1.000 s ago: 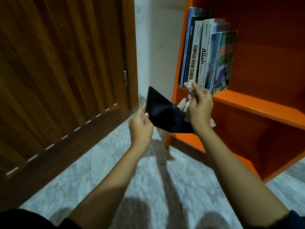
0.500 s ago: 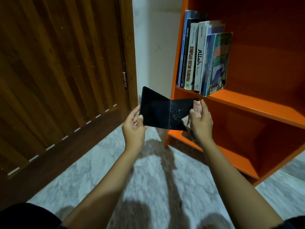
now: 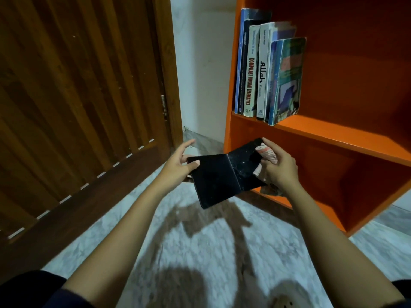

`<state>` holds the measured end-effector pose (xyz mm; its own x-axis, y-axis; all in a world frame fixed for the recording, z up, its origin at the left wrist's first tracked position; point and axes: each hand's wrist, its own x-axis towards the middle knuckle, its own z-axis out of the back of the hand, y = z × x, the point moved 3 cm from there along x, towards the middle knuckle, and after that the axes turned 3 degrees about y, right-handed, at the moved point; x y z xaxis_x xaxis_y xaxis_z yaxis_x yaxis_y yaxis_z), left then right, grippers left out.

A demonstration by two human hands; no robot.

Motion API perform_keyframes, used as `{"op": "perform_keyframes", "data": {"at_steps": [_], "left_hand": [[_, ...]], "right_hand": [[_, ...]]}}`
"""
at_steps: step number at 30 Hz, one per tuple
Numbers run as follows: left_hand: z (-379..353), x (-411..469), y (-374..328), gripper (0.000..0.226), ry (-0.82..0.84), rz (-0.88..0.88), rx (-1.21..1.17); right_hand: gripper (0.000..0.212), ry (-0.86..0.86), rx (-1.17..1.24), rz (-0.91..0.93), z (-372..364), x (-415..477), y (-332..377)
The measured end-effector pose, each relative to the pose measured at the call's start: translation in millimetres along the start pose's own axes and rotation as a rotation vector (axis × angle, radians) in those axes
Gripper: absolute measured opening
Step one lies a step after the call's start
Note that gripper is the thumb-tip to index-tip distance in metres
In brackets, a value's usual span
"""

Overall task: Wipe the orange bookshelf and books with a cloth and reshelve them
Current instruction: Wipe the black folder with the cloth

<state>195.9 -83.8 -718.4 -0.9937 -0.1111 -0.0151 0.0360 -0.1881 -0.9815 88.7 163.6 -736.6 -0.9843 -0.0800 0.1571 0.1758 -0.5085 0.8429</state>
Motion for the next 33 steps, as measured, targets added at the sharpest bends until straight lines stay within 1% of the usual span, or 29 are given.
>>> {"op": "perform_keyframes", "data": {"at_steps": [2, 4, 7, 10, 12, 15, 17, 19, 21, 23, 25, 27, 29, 31, 33], "left_hand": [[-3, 2, -4, 0.051, 0.123, 0.078, 0.065], [-9, 1, -1, 0.048, 0.216, 0.153, 0.089], [-13, -1, 10, 0.046, 0.267, 0.25, -0.015], [-15, -2, 19, 0.042, 0.258, 0.269, -0.065], [-20, -1, 22, 0.041, 0.211, 0.256, -0.056], [-29, 1, 26, 0.041, 0.115, 0.245, -0.091], [-34, 3, 28, 0.041, 0.062, 0.236, -0.104], [-38, 5, 28, 0.041, 0.019, 0.229, -0.142], [-43, 7, 26, 0.041, -0.015, 0.221, -0.191], [-47, 9, 23, 0.042, -0.031, 0.212, -0.194], [-51, 8, 21, 0.042, -0.051, 0.205, -0.188], [-51, 7, 20, 0.043, -0.09, 0.192, -0.195], [-49, 7, 20, 0.043, -0.132, 0.177, -0.191], [-46, 9, 21, 0.043, -0.167, 0.172, -0.182], [-45, 9, 21, 0.043, -0.188, 0.167, -0.186]], "right_hand": [[0.059, 0.071, 0.024, 0.059, -1, -2, 4], [0.06, 0.096, 0.011, 0.126, -2, -2, 7], [0.06, 0.108, 0.02, 0.173, 0, 1, 7], [0.064, 0.131, 0.063, 0.175, 1, 6, 4], [0.065, 0.055, 0.105, 0.184, 2, 8, 7], [0.065, -0.174, 0.099, 0.26, 8, 4, 21], [0.067, -0.236, 0.112, 0.299, 4, -6, 29], [0.066, -0.169, 0.156, 0.267, -14, -19, 32], [0.063, -0.049, 0.19, 0.262, -40, -35, 30], [0.06, 0.051, 0.23, 0.271, -62, -48, 25], [0.059, 0.136, 0.268, 0.229, -77, -58, 20], [0.063, 0.225, 0.238, 0.178, -87, -64, 14], [0.064, 0.323, 0.144, 0.153, -93, -71, 9], [0.056, 0.377, 0.124, 0.17, -94, -77, 6], [0.048, 0.386, 0.143, 0.22, -92, -80, 5]]}}
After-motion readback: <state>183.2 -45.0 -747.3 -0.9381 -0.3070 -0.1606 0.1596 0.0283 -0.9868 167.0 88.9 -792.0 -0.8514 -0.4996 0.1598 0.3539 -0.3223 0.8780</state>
